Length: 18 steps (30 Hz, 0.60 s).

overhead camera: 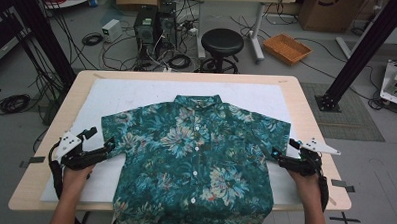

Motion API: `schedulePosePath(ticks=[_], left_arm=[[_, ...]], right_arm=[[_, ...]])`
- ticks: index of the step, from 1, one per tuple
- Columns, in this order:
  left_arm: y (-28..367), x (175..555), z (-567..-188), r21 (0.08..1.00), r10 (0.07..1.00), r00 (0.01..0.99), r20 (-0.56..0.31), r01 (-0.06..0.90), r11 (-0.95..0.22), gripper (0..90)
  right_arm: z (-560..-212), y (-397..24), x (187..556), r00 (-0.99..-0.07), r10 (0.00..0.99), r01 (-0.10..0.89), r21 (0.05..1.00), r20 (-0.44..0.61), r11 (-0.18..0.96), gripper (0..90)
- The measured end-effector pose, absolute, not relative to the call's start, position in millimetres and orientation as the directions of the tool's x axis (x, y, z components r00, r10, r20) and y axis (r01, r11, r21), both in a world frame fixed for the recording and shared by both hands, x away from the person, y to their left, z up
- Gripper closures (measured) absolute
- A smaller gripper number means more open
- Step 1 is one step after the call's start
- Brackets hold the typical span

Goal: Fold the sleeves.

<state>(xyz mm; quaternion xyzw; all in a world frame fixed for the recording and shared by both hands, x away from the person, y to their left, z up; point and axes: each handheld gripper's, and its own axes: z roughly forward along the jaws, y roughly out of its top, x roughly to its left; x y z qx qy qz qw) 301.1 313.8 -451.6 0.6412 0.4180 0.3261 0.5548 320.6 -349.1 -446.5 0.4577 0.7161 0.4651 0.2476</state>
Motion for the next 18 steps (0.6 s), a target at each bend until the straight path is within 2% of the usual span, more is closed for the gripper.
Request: schedulePosePath(ticks=[13,18], left_arm=[[315.6,303.2,-451.2,0.981,0.892,0.448,-0.063,0.194,-0.028,19.7],[314.8,303.8,-451.1,0.979,0.894,0.443,-0.062,0.201,-0.031,19.7]], right_arm=[[-413.3,-331.8,327.9,-0.437,0.899,0.383,0.912,0.039,0.147,20.0],[-410.5,-332.1,341.6,-0.384,0.923,0.439,0.887,0.038,0.146,20.0]])
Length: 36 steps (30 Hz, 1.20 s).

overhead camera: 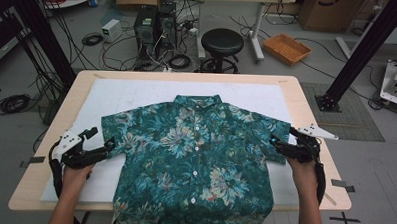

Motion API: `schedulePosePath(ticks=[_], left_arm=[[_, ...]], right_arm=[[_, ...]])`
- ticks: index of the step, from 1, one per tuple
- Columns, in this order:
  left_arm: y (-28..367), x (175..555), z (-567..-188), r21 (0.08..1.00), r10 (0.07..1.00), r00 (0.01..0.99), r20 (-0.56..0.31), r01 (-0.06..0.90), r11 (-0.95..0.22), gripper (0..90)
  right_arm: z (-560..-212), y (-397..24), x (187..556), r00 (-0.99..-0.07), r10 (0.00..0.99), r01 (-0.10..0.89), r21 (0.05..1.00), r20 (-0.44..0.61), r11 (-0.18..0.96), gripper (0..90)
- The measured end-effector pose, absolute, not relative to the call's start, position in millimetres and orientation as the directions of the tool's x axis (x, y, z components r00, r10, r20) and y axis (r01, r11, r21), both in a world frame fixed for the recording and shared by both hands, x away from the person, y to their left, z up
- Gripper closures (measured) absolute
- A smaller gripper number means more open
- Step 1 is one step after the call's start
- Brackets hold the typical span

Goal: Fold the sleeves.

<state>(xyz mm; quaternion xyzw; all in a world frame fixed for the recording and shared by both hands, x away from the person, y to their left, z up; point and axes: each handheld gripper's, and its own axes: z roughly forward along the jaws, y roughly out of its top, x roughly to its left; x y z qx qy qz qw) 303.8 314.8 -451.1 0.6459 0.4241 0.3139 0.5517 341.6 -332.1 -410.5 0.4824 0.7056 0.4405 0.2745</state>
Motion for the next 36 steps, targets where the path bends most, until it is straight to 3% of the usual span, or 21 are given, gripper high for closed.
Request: schedulePosePath(ticks=[7,10,15,25,32,36], left_arm=[[314.6,303.9,-451.1,0.978,0.894,0.444,-0.060,0.203,-0.035,19.7],[313.8,303.8,-451.1,0.979,0.896,0.440,-0.054,0.200,-0.039,19.7],[314.0,304.4,-451.0,0.978,0.896,0.440,-0.056,0.207,-0.041,19.7],[312.7,304.0,-450.9,0.977,0.897,0.439,-0.048,0.206,-0.048,19.7],[312.4,304.2,-450.8,0.977,0.897,0.440,-0.044,0.208,-0.054,19.7],[311.8,304.0,-450.9,0.977,0.898,0.438,-0.043,0.208,-0.055,19.7]], right_arm=[[-415.1,-336.9,362.4,-0.291,0.956,0.526,0.841,0.038,0.127,20.6],[-419.4,-340.3,371.0,-0.265,0.963,0.581,0.806,0.055,0.114,28.6],[-427.8,-339.3,382.1,-0.231,0.973,0.674,0.724,0.022,0.144,29.0],[-437.9,-340.5,392.9,-0.155,0.988,0.725,0.677,-0.024,0.130,38.9],[-440.9,-339.1,393.8,-0.191,0.981,0.724,0.674,-0.010,0.148,56.3],[-440.9,-336.4,392.7,-0.240,0.971,0.709,0.681,-0.015,0.186,75.0]])
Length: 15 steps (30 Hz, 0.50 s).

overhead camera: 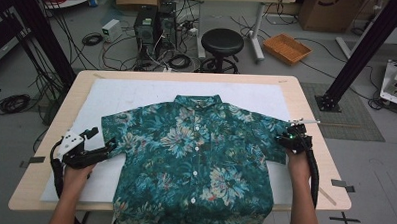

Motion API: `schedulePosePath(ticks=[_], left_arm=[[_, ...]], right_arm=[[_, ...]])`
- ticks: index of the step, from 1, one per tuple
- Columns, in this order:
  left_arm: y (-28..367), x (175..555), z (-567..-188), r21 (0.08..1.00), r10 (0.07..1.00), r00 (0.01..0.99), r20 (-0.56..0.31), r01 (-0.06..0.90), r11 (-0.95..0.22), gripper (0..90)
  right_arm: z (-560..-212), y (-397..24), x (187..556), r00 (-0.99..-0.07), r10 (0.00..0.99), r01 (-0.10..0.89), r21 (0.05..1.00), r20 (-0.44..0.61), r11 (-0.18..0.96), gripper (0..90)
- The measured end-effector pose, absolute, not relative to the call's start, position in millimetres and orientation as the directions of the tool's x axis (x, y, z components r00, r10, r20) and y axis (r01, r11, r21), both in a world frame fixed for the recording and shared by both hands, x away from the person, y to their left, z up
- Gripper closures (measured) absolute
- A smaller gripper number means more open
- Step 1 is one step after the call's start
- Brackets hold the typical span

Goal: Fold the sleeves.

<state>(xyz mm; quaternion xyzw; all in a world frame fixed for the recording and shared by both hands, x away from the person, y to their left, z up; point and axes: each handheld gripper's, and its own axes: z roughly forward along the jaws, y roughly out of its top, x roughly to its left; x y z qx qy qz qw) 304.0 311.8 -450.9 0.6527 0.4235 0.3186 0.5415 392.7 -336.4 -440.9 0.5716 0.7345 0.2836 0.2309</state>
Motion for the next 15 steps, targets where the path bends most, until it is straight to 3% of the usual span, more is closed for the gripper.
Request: schedulePosePath(ticks=[2,3,15], left_arm=[[311.5,304.1,-450.9,0.977,0.898,0.437,-0.044,0.208,-0.054,19.7],[311.5,304.2,-450.9,0.977,0.898,0.437,-0.043,0.208,-0.055,19.7],[311.6,304.6,-450.7,0.976,0.899,0.436,-0.039,0.211,-0.060,19.7]], right_arm=[[-441.5,-333.8,392.1,-0.247,0.969,0.703,0.686,-0.013,0.188,87.0],[-442.0,-332.2,391.8,-0.250,0.968,0.696,0.689,-0.034,0.204,88.1],[-424.9,-321.8,383.3,-0.304,0.952,0.600,0.773,-0.020,0.208,89.1]])
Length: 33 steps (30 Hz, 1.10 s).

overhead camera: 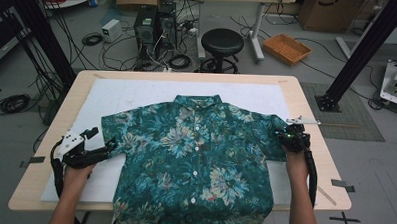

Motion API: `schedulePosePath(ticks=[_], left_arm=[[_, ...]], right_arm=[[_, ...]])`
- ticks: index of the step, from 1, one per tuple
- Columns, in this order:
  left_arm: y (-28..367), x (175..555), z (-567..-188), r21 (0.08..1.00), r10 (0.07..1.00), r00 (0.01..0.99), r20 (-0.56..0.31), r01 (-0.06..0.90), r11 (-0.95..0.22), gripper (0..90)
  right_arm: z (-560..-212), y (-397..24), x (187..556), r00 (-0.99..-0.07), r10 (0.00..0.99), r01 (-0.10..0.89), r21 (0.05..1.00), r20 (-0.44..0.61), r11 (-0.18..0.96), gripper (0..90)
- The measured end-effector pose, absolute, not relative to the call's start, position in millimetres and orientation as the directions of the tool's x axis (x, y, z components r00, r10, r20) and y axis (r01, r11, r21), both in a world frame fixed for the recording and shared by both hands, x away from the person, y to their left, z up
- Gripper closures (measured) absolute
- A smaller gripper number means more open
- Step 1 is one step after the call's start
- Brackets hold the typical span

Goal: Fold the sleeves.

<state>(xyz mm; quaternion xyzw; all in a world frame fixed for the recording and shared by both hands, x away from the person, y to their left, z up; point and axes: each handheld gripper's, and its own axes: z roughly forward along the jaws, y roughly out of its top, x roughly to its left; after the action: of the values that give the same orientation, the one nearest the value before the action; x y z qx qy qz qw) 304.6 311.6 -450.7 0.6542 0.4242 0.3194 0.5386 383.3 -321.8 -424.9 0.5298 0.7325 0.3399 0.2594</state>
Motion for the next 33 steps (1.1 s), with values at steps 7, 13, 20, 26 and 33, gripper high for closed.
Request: schedulePosePath(ticks=[7,13,20,26,33], left_arm=[[311.6,304.8,-450.8,0.975,0.899,0.437,-0.040,0.213,-0.060,19.7],[311.5,304.8,-450.6,0.975,0.898,0.438,-0.037,0.213,-0.064,19.7],[310.9,304.7,-450.6,0.975,0.897,0.441,-0.037,0.214,-0.065,19.7],[311.3,305.1,-450.6,0.974,0.896,0.443,-0.035,0.214,-0.068,19.7],[310.8,305.3,-450.4,0.973,0.895,0.445,-0.033,0.219,-0.074,19.7]], right_arm=[[-412.0,-295.6,382.0,-0.401,0.916,0.550,0.791,-0.030,0.267,88.9],[-404.5,-272.3,383.4,-0.461,0.887,0.533,0.797,-0.007,0.283,88.9],[-409.4,-246.3,392.7,-0.488,0.873,0.552,0.768,-0.018,0.325,88.0],[-404.5,-232.0,390.5,-0.603,0.797,0.491,0.809,0.048,0.323,76.1],[-398.4,-256.5,386.5,-0.479,0.878,0.500,0.820,-0.007,0.279,70.9]])
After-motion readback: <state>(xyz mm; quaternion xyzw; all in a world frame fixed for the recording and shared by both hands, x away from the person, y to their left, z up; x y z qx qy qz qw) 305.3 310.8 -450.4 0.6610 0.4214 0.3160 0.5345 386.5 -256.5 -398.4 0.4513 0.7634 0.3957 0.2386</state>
